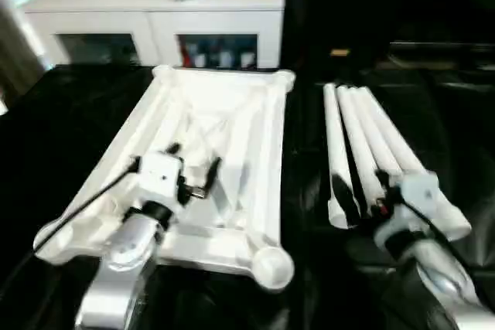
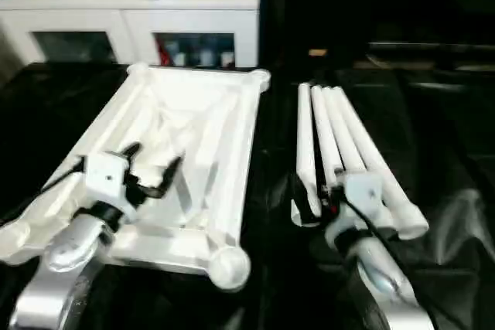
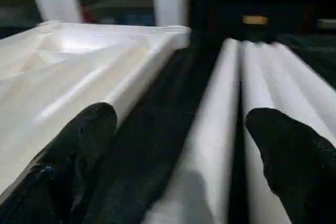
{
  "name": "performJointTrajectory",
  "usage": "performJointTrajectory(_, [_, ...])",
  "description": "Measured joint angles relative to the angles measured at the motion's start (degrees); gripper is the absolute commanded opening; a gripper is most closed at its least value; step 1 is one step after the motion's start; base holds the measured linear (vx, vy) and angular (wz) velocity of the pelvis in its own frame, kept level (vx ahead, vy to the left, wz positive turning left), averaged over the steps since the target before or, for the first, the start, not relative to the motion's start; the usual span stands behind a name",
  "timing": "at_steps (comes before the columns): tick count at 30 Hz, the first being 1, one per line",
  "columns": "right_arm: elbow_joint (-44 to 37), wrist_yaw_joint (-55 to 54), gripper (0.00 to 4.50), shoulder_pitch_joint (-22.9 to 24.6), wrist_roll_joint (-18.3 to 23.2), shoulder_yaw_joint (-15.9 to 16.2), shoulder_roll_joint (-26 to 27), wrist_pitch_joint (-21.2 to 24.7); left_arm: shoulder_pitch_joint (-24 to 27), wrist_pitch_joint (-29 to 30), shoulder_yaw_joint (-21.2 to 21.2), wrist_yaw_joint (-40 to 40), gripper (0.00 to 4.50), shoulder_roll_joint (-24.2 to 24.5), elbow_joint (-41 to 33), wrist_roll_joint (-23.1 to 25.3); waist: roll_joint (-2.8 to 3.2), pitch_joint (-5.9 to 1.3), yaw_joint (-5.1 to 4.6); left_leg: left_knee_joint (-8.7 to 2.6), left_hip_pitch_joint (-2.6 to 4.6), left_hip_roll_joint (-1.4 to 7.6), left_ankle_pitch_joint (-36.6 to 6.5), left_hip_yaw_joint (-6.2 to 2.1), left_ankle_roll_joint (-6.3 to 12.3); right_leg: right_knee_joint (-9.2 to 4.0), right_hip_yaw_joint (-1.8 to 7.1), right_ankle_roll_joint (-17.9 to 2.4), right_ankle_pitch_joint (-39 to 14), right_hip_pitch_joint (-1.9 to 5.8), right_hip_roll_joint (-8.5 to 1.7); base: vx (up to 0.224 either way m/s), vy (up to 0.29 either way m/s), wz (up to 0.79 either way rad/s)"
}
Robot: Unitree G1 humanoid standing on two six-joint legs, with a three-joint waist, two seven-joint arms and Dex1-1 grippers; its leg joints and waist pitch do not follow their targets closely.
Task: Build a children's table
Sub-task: Move to table
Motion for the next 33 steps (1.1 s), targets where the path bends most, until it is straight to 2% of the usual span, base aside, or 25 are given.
performJointTrajectory(1, [1.1, 0.8, 4.50, -2.4, 0.0, 0.1, -0.5, 0.0, 0.2, 1.0, 1.6, 0.7, 4.46, -0.3, 0.0, -0.8, -0.21, -0.04, -0.37, -0.08, -0.02, 0.37, 0.1, -0.39, 0.19, 0.71, -2.00, -0.9, -0.8, 0.61, 0.44, -0.040, 0.064, 0.05])
performJointTrajectory(2, [1.8, 1.4, 4.50, -4.2, 0.1, 0.0, -1.3, -0.1, 0.2, 1.4, 2.5, 1.2, 4.46, -0.3, -0.1, -1.0, -0.40, -0.16, -0.42, -0.16, -0.09, 0.65, 0.4, -0.43, 0.54, 1.79, -3.07, -1.2, -1.5, 0.91, 1.04, 0.000, 0.000, 0.00])
performJointTrajectory(3, [2.6, 2.2, 4.50, -5.9, 0.2, -0.1, -2.4, -0.2, 0.2, 1.7, 2.5, 1.4, 4.46, 0.1, -0.2, -0.9, -0.51, -0.22, -0.42, -0.30, -0.26, 0.70, 0.9, -0.43, 0.88, 1.81, -3.82, -0.9, -2.3, 1.25, 1.17, 0.000, 0.000, 0.00])
performJointTrajectory(4, [3.9, 3.3, 4.50, -7.8, 0.2, -0.7, -3.8, -0.4, 0.1, 1.9, 1.9, 1.4, 4.46, 0.6, -0.7, -0.5, -1.32, -0.51, -0.07, -0.29, -0.50, 0.71, 1.3, -0.08, 1.06, 1.10, -3.98, 0.9, -2.8, 1.59, 0.80, 0.000, 0.000, 0.00])
performJointTrajectory(5, [5.2, 4.4, 4.50, -8.7, 0.4, -1.4, -4.8, -0.5, 0.0, 1.9, 1.3, 1.2, 4.46, 0.5, -0.9, -0.5, -1.30, -0.46, 0.46, -0.35, -1.15, 0.76, 1.6, 0.29, 1.27, 1.08, -4.12, 1.4, -2.6, 1.54, 0.67, -0.105, -0.037, -0.01])
performJointTrajectory(6, [6.2, 5.0, 4.50, -8.8, 0.6, -2.3, -5.6, -0.5, -0.1, 1.9, 0.3, 0.7, 4.46, 0.4, -1.0, -0.6, -1.28, -0.37, 1.11, -0.97, -1.10, 0.78, 2.1, 0.73, 1.77, 1.07, -4.18, 1.3, -2.5, 1.37, 0.47, -0.105, -0.060, 0.04])
performJointTrajectory(7, [8.3, 6.6, 4.50, -9.1, 0.9, -2.8, -6.9, -0.6, -0.3, 2.2, -1.1, -0.5, 4.46, 0.5, -0.9, -0.9, -1.59, -0.14, 1.78, -2.25, -0.39, 1.12, 2.7, 2.05, 0.98, 1.07, -4.08, 1.2, -2.4, 1.32, 0.08, -0.105, -0.060, 0.04])
performJointTrajectory(8, [9.7, 8.1, 4.50, -9.5, 1.3, -2.8, -7.9, -0.6, -0.7, 2.5, -1.8, -1.5, 4.46, 1.0, -0.8, -1.1, -1.84, 0.03, 2.02, -2.79, -0.10, 1.54, 2.9, 2.93, 0.69, 1.01, -4.08, 1.2, -2.3, 1.34, -0.05, -0.052, -0.071, 0.10])
performJointTrajectory(9, [10.5, 9.6, 4.50, -10.2, 1.5, -2.8, -8.7, -0.5, -1.4, 3.0, -2.1, -2.6, 4.46, 1.7, -0.7, -1.4, -1.68, 0.05, 2.30, -3.06, 0.08, 2.00, 3.0, 3.65, 0.36, 0.98, -4.11, 1.3, -2.4, 1.35, -0.04, -0.058, -0.056, 0.06])
performJointTrajectory(12, [11.4, 16.5, 4.50, -12.2, 3.6, -2.5, -11.9, -0.5, -4.5, 4.2, -2.7, -7.5, 4.46, 5.4, 1.5, -2.2, -2.39, 0.43, 3.23, -3.54, 0.17, 3.13, 3.5, 5.02, -0.22, 0.97, -4.29, 1.1, -2.2, 1.19, 0.07, -0.038, -0.033, 0.03])
performJointTrajectory(13, [11.9, 20.7, 4.50, -12.7, 4.9, -2.2, -14.0, -0.4, -5.2, 4.9, -3.5, -11.3, 4.46, 7.4, 2.0, -3.0, -2.76, 0.49, 3.41, -3.55, 0.10, 3.36, 3.7, 5.34, -0.20, 0.97, -4.29, 1.0, -2.1, 1.12, 0.08, 0.000, 0.000, 0.00])
performJointTrajectory(16, [13.3, 29.8, 4.50, -12.6, 6.5, 0.0, -18.5, -0.3, -5.5, 7.2, -6.2, -22.0, 4.46, 12.7, 1.9, -6.9, -2.99, 0.45, 4.55, -3.56, 0.02, 3.72, 4.4, 5.92, -0.16, 0.93, -4.27, 0.6, -1.8, 0.78, 0.08, 0.000, 0.000, 0.00])
performJointTrajectory(18, [13.5, 34.8, 4.50, -12.3, 6.5, 2.4, -20.7, -0.5, -5.5, 9.5, -7.9, -28.1, 4.46, 16.1, 1.1, -9.5, -2.86, 0.47, 4.86, -3.55, -0.19, 3.79, 4.5, 6.32, -0.08, 0.88, -4.10, 0.6, -1.7, 0.47, 0.05, 0.000, 0.000, 0.00])
performJointTrajectory(19, [13.7, 38.7, 4.50, -11.8, 6.2, 5.0, -23.6, -1.3, -5.5, 11.3, -9.5, -32.9, 4.46, 19.9, 0.0, -11.1, -2.83, 0.49, 5.04, -3.55, -0.22, 3.79, 4.4, 6.45, -0.01, 0.81, -4.06, 0.6, -1.7, 0.43, 0.03, 0.000, 0.000, 0.00])
performJointTrajectory(22, [14.9, 45.6, 4.50, -10.2, 5.5, 7.7, -27.7, -1.6, -6.6, 13.8, -11.2, -41.1, 4.46, 24.7, -0.7, -12.6, -2.62, 0.61, 5.43, -3.58, -0.22, 3.79, 4.4, 6.58, 0.08, 0.75, -4.01, 0.6, -1.7, 0.42, 0.00, 0.000, 0.000, 0.00])
performJointTrajectory(25, [14.2, 47.8, 4.50, -10.2, 5.7, 8.8, -27.9, -1.6, -8.0, 14.4, -13.6, -45.4, 4.46, 25.8, -0.9, -13.2, -2.55, 0.62, 5.40, -3.61, -0.07, 3.90, 4.4, 6.70, 0.04, 0.86, -4.00, 0.6, -1.7, 0.45, 0.00, 0.000, 0.000, 0.00])
performJointTrajectory(33, [10.8, 48.3, 4.50, -10.4, 5.6, 10.3, -27.7, -1.6, -11.1, 13.5, -19.1, -49.3, 3.73, 27.5, 2.6, -10.3, -1.96, 0.37, 5.21, -3.74, 0.06, 3.98, 4.4, 6.82, -0.07, 0.94, -4.02, 0.5, -1.6, 0.48, 0.01, 0.000, 0.000, 0.00])
